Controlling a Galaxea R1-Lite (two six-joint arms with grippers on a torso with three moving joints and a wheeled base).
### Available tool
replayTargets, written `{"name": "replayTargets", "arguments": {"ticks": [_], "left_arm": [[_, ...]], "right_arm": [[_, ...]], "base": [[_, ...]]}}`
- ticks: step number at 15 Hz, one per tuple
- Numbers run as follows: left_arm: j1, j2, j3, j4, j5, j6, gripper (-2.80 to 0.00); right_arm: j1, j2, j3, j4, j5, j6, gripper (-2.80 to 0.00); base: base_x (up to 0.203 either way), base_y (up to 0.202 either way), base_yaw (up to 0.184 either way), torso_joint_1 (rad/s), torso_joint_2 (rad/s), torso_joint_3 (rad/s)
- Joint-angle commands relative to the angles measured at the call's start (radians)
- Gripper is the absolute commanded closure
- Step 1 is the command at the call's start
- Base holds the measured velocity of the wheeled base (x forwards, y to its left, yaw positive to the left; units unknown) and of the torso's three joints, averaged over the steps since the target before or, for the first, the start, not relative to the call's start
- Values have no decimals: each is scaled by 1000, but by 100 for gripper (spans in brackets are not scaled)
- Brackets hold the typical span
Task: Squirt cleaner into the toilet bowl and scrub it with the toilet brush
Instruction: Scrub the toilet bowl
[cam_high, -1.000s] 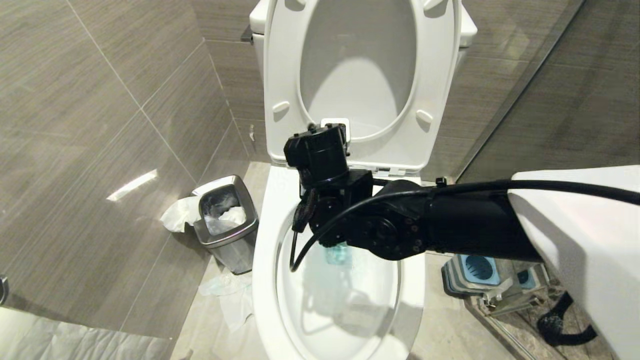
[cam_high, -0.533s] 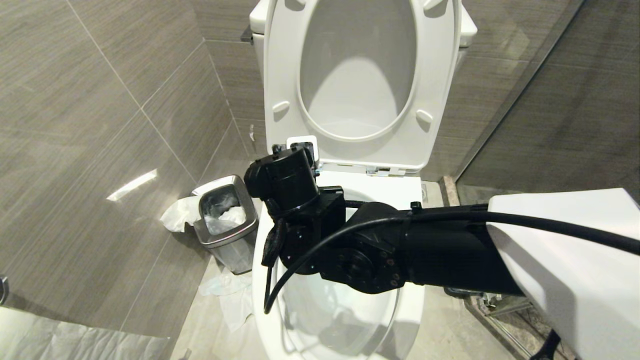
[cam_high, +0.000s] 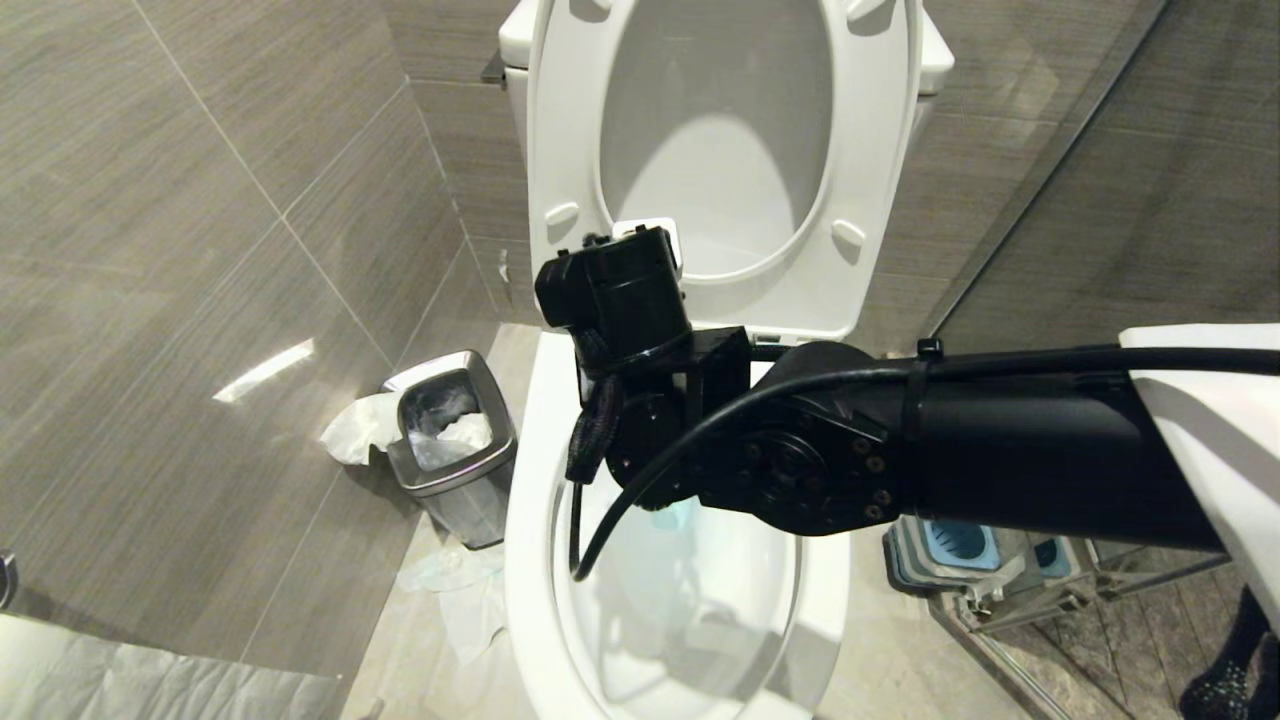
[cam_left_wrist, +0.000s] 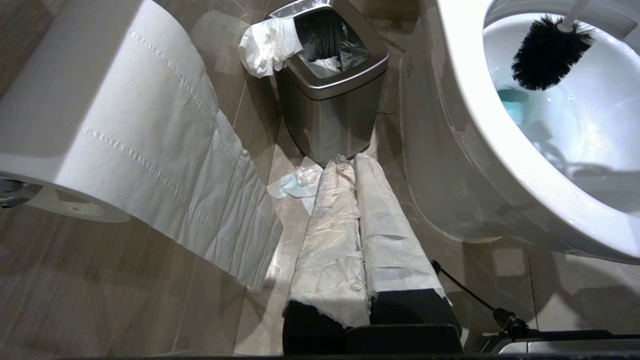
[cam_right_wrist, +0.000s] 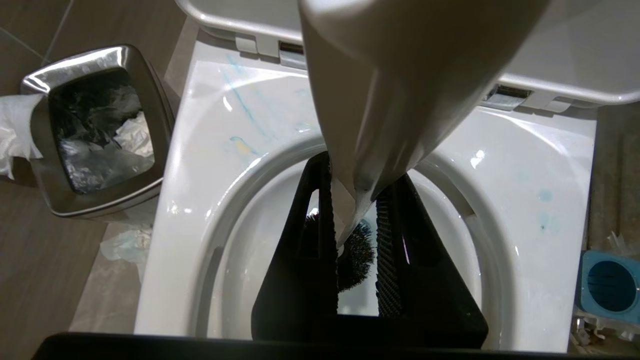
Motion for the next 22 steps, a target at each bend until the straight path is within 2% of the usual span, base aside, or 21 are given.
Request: {"name": "replayTargets", "arguments": {"ticks": [1,7,10,14,18,22], "left_arm": [[0,0,3,0,0,0,0],[0,1,3,0,0,0,0],[0,1,3,0,0,0,0],[0,0,3,0,0,0,0],[0,0,3,0,1,0,0],[0,0,3,0,-1,0,0]], "right_arm": [[-8,9,11,-2,-2,2,0],[-82,161,2,-18,13,26,0],[-89,212,-24,-53,15,28,0],[-73,85,-24,-41,9,16,0],[-46,-125,-17,95,-12,4,0],[-42,-150,-14,138,-28,-7,0]], "base": [[0,0,0,0,0,0],[0,0,0,0,0,0],[0,0,0,0,0,0],[0,0,0,0,0,0],[0,0,0,0,0,0],[0,0,0,0,0,0]]}}
